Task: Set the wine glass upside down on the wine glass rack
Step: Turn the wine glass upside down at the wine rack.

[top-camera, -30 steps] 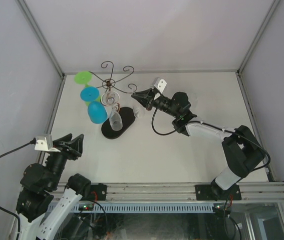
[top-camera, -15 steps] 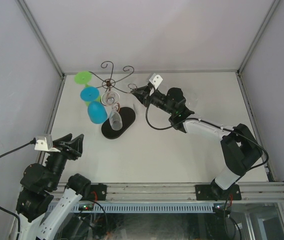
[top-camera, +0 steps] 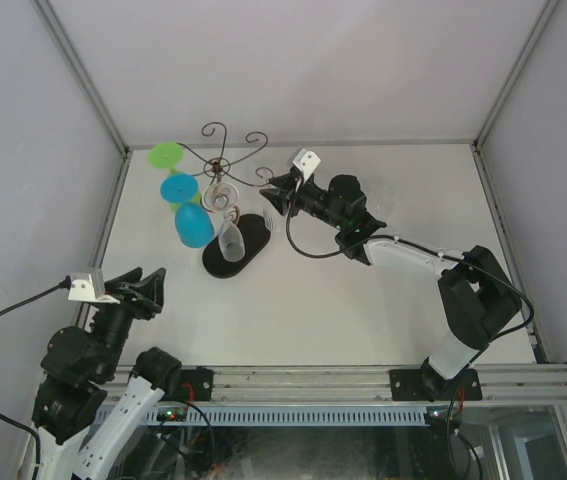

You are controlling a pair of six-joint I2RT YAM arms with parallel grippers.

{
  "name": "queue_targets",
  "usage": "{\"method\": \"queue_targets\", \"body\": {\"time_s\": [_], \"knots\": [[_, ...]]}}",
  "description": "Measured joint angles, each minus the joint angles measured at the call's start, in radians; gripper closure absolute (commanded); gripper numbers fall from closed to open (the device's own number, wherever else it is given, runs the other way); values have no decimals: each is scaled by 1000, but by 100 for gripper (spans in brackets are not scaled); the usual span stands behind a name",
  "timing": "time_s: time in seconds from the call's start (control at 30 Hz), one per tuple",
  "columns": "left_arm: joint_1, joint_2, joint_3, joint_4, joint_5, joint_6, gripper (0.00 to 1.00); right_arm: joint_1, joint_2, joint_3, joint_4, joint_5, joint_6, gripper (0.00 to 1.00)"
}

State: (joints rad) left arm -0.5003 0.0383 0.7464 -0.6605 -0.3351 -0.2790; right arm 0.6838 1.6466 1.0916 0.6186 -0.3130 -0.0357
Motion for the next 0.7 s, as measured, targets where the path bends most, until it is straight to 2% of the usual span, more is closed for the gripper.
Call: {"method": "queue_targets", "body": {"time_s": [0.03,0.07,0.13,0.43,0.7], "knots": [[0,0,0,0,-2,0,41,-1,0,0,-3,3,-3,59],[0,0,0,0,-2,0,41,-1,0,0,-6,5,-3,49],[0,0,0,0,-2,0,41,-4,-3,0,-13,15,-3,41],[0,0,0,0,-3,0,39,-10,-124,-115,-29,54,-5,32],[0,0,0,0,-3,-1,39,-10,-300,-238,-65,74,-3,31]]}}
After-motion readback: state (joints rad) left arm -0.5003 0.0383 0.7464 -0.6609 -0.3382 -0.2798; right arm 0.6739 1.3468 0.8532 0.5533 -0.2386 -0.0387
